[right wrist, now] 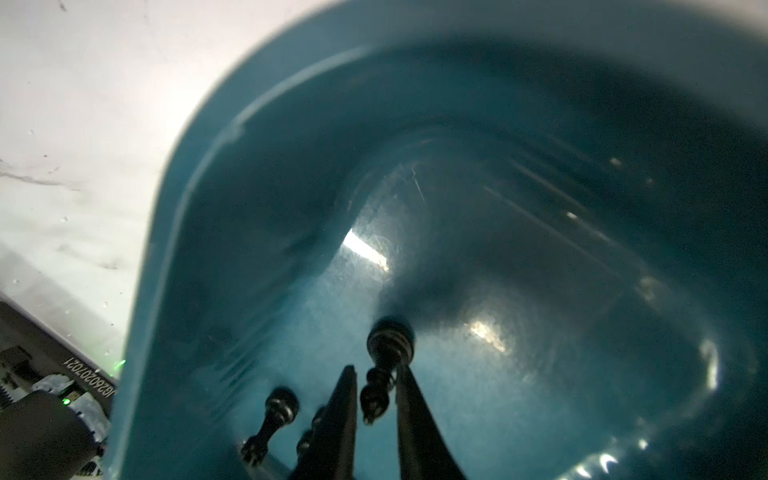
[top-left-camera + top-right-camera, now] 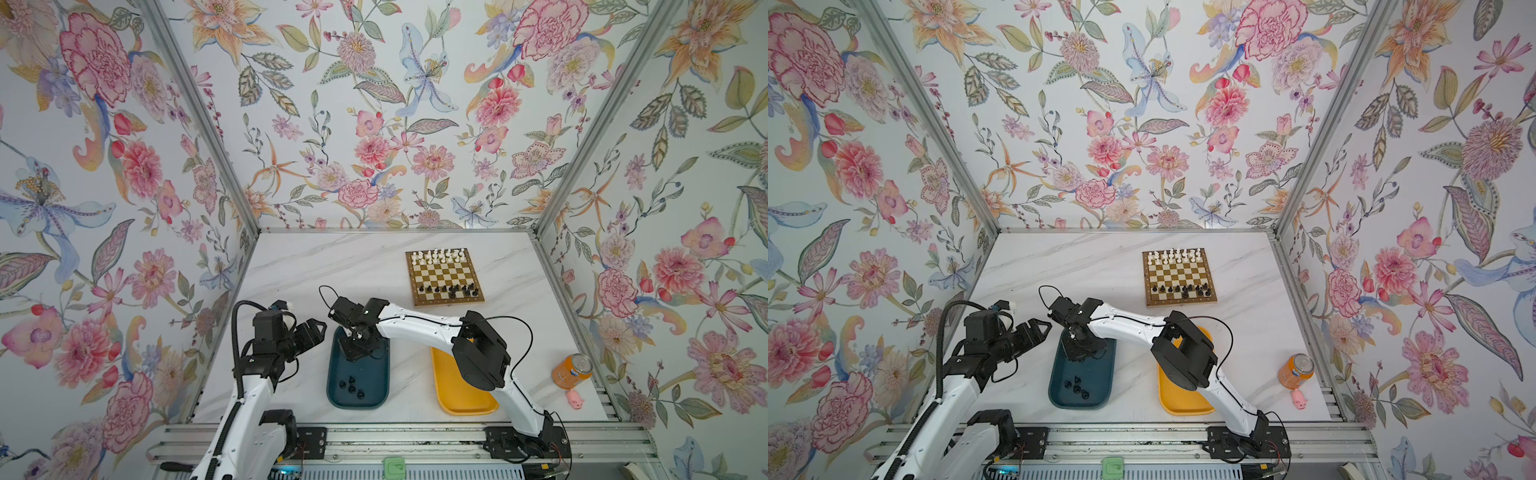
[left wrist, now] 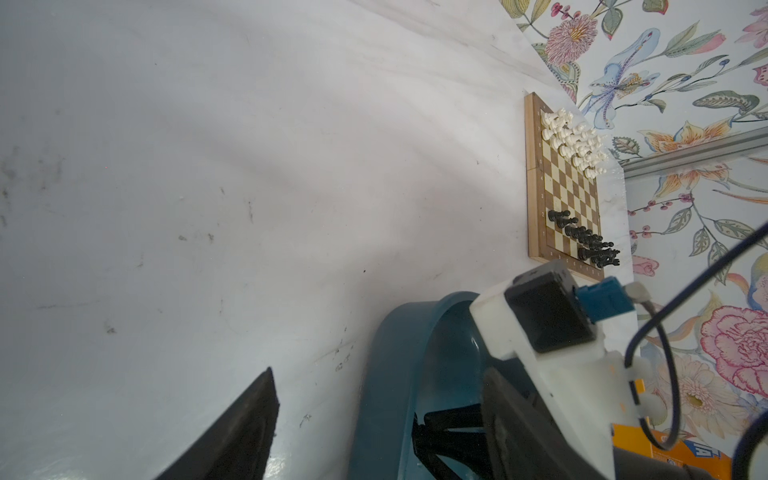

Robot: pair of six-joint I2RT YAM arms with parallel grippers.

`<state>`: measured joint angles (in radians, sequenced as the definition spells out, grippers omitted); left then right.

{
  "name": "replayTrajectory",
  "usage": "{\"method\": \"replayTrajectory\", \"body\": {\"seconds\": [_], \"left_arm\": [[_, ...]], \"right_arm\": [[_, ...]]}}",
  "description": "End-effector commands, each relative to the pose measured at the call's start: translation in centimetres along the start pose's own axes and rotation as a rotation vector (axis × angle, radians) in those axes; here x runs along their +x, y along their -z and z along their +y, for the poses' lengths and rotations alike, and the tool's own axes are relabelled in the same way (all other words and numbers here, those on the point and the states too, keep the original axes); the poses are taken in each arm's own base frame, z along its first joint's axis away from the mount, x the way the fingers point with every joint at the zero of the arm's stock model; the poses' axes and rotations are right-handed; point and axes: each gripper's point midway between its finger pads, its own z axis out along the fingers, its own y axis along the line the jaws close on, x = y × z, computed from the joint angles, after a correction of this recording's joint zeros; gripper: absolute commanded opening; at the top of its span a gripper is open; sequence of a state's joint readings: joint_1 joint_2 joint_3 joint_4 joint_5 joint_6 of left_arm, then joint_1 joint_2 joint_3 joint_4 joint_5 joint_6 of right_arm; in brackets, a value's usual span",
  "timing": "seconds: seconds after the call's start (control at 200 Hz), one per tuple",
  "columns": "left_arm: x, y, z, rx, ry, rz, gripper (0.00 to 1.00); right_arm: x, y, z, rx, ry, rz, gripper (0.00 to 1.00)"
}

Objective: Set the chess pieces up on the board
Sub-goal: 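Lower the right gripper into the teal tray and close it on a black piece, then lift the black piece and carry it to the board while the left arm rises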

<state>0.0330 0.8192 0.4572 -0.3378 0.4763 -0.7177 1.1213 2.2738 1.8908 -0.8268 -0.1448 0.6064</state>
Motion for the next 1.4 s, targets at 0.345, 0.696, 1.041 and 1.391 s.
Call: {"method": "replayTrajectory", "body": {"seconds": [0.345, 0.696, 1.041, 1.391], "left_arm": [[-0.9, 0.4, -0.6, 0.021, -0.014, -0.013, 0.78], [-1.2, 0.4, -0.7, 0.023, -0.017, -0.022, 0.78], [-2.4, 0.1, -0.7, 0.037, 0.001, -0.057, 0.79], [-4.8, -0.6, -2.3, 0.088, 0.031, -0.101, 0.79]], "right_arm": [[-0.2, -0.4, -1.2, 0.046, 0.005, 0.018, 0.11], [-1.4, 1.7, -1.7, 0.077, 0.012, -0.016, 0.08], [-3.3, 7.5, -4.7, 0.133, -0.019, -0.095, 0.06], [-5.3, 15.1, -10.8, 0.205, -0.088, -0.202, 0.05]]}}
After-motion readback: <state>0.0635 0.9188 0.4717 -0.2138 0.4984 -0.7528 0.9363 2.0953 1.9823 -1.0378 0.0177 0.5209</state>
